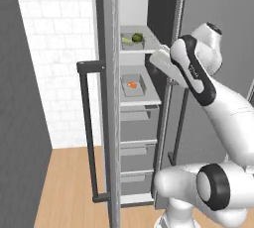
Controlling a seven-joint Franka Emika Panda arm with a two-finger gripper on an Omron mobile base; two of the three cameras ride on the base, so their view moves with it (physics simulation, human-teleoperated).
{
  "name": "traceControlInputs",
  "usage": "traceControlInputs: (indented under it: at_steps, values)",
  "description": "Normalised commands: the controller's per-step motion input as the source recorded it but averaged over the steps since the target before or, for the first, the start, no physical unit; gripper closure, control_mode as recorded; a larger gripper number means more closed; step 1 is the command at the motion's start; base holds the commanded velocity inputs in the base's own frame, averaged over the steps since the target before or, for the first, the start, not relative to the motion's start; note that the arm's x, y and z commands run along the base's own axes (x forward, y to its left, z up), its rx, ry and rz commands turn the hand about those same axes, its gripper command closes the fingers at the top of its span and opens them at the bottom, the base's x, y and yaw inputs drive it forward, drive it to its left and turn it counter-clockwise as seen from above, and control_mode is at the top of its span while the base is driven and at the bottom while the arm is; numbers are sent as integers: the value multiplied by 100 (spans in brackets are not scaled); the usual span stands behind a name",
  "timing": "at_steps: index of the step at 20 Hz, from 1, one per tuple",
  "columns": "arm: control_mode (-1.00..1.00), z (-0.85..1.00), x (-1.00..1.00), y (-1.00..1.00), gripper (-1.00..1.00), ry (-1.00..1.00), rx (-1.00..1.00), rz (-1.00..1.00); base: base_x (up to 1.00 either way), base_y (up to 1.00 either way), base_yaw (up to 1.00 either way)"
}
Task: Take the meat container that has the shrimp and place it on the second highest rack of the freezer. Then take the vegetable container that has the lemon wedge and lime and place it on the highest rack of the freezer.
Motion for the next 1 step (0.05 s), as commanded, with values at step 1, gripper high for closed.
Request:
traceControlInputs:
  at_steps: [1]
  values:
    - [-100,-29,-100,-29,-100,0,-50,53,0,0,0]
